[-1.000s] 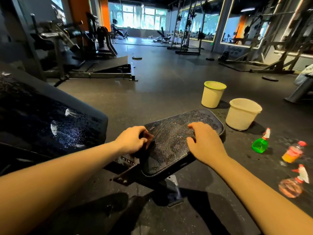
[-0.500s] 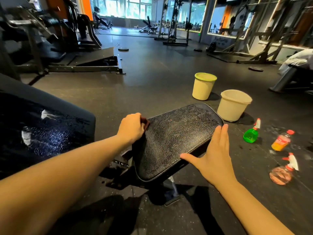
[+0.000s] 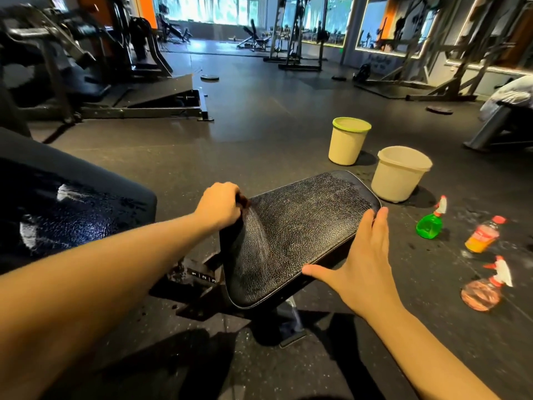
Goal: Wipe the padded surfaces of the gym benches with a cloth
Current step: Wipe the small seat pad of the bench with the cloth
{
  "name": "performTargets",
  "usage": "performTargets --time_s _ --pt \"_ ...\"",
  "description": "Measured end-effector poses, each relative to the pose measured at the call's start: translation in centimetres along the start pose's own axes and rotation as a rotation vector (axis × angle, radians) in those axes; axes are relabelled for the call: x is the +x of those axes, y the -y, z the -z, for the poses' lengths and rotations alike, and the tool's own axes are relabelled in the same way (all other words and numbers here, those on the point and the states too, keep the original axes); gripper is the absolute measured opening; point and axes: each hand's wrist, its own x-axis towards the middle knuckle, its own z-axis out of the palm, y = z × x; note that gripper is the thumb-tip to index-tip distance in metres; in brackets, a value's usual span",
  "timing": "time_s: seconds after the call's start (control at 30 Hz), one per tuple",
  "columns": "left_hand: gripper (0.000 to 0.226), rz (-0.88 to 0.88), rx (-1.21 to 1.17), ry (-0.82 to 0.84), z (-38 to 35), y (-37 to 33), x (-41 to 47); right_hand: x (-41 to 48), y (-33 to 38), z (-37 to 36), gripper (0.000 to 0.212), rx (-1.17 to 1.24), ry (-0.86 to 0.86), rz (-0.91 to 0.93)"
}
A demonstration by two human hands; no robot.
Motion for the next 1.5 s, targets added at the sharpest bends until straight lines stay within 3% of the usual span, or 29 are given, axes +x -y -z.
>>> performTargets --time_s 0.13,0.27,0.33,0.5,0.63,0.73,0.83,0.9,1.0,1.17,1.23,1.3,1.43,1.5 --pt "0.019 -0.002 -0.036 0.032 0.3 0.6 0.6 -0.2 0.1 0.1 0.157 0.008 -0.022 0.002" --pt "0.019 -0.259 -0.191 0.241 2.5 -0.5 -7.5 -0.2 0.6 0.0 0.158 0.009 -0.035 -0.013" --pt "0.018 -0.357 -0.198 0.259 2.2 -1.2 -11.4 -0.2 0.7 0.0 0.158 0.009 -0.037 -0.014" --pt "0.012 -0.169 -0.162 0.0 0.1 -1.6 -4.5 0.0 0.5 0.0 0.158 -0.013 -0.026 -0.014" --pt "0.014 -0.005 -0.091 -0.026 -0.5 -0.9 1.2 0.1 0.4 -0.1 0.159 -0.029 -0.024 -0.026" --pt "0.014 -0.137 -0.178 0.031 0.2 -1.3 -2.2 0.0 0.6 0.0 0.159 -0.041 -0.026 -0.021" --pt "0.015 -0.413 -0.292 0.206 1.9 -2.4 -9.6 -0.1 0.7 0.0 0.158 -0.048 -0.038 -0.011" --pt "0.014 -0.523 -0.273 0.215 1.8 -2.7 -12.2 0.0 0.7 0.0 0.159 -0.062 -0.036 -0.016" --pt "0.014 -0.438 -0.233 0.077 0.7 -2.3 -8.6 -0.1 0.7 0.0 0.158 -0.075 -0.029 -0.016" --pt "0.012 -0.05 -0.112 -0.039 -1.1 -0.7 1.7 0.1 0.7 -0.2 0.158 -0.059 -0.039 0.001" --pt "0.012 -0.024 -0.135 -0.065 -1.1 -0.7 1.5 -0.1 0.6 -0.1 0.157 -0.046 -0.045 0.002" --pt "0.012 -0.115 -0.194 -0.016 -0.2 -1.5 -1.5 -0.1 0.5 0.0 0.156 -0.026 -0.058 0.022" --pt "0.018 -0.482 -0.331 0.231 2.0 -4.1 -10.7 -0.3 -0.1 -0.5 0.154 -0.012 -0.099 0.04" --pt "0.014 -0.499 -0.288 0.181 1.6 -4.2 -10.5 -0.3 -0.3 -0.6 0.153 -0.012 -0.11 0.046"
